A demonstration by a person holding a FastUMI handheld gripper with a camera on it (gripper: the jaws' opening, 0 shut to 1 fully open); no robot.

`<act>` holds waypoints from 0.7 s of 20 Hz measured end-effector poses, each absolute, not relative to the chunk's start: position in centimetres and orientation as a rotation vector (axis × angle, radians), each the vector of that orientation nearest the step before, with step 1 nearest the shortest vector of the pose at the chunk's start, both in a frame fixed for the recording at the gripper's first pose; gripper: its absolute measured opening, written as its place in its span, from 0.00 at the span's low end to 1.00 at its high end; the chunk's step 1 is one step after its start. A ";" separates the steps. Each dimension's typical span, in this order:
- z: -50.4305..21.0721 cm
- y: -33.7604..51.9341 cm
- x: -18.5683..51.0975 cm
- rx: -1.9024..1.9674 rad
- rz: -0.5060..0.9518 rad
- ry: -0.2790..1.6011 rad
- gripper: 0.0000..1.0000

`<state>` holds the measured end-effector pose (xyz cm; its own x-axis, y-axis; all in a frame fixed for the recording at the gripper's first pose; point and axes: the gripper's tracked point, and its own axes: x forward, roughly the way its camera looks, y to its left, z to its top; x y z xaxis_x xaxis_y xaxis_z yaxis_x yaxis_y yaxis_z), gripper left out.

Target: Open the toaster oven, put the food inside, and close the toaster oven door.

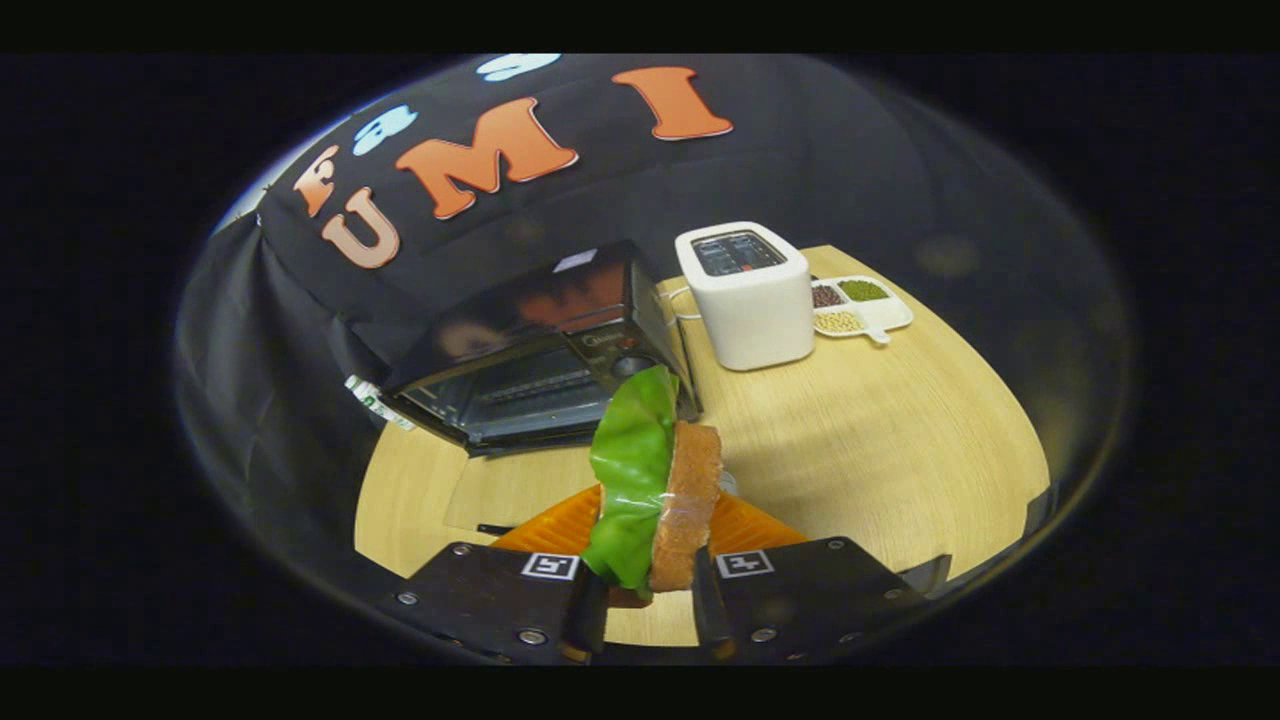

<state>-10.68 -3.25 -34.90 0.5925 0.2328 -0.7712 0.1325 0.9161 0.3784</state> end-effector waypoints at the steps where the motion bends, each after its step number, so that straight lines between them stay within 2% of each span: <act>1: -34.2 -2.4 -10.4 0.435 0.067 0.927 0.35; 14: -32.7 10.4 -6.2 0.614 0.161 0.833 0.35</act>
